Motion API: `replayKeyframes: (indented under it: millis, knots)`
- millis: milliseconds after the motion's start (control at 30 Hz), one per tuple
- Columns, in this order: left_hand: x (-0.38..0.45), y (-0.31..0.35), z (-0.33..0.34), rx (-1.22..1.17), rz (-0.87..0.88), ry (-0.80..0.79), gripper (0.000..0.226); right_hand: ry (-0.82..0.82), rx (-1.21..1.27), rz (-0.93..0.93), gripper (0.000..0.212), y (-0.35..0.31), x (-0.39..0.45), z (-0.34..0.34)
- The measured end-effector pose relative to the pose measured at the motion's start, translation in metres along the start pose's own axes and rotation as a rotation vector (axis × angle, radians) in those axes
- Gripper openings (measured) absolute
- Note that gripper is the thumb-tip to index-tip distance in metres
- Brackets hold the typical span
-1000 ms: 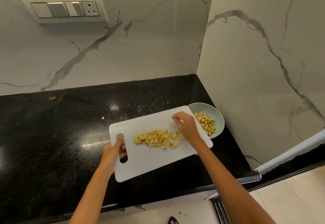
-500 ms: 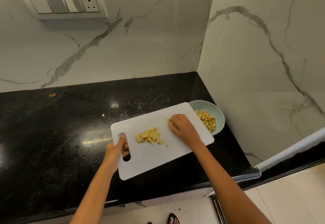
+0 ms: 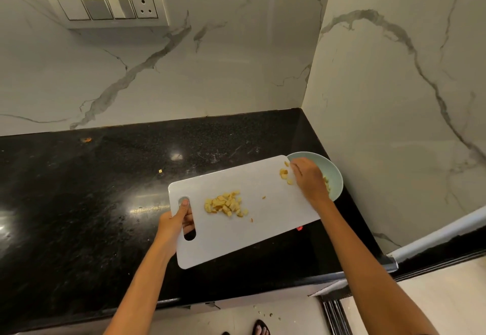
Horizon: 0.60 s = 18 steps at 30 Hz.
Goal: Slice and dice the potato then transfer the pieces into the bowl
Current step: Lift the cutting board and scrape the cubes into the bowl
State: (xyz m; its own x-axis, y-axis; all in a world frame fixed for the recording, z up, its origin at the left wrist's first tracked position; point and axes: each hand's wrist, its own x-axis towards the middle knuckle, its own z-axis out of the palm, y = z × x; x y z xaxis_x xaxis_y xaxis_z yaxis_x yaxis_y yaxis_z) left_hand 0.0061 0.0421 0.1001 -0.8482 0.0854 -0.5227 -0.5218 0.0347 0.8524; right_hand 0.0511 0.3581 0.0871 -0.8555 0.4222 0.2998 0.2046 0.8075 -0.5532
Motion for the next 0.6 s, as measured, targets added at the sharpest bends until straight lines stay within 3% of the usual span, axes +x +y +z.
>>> replayKeyframes:
  millis: [133,333,433,600]
  knots:
    - [0.001,0.0,0.002,-0.004,-0.007,0.016,0.03,-0.069,0.201,-0.118,0.016,-0.063,-0.02,0.034]
    - [0.004,-0.001,0.001,-0.017,-0.003,-0.002,0.033,-0.221,0.223,-0.522,0.024,-0.138,-0.06,0.083]
    - [0.005,-0.002,0.0,-0.009,-0.005,0.003,0.033,-0.218,0.167,-0.648,0.026,-0.139,-0.064,0.09]
    - [0.005,-0.005,0.001,-0.01,-0.012,0.032,0.031,-0.162,0.084,-0.62,0.022,-0.102,-0.05,0.076]
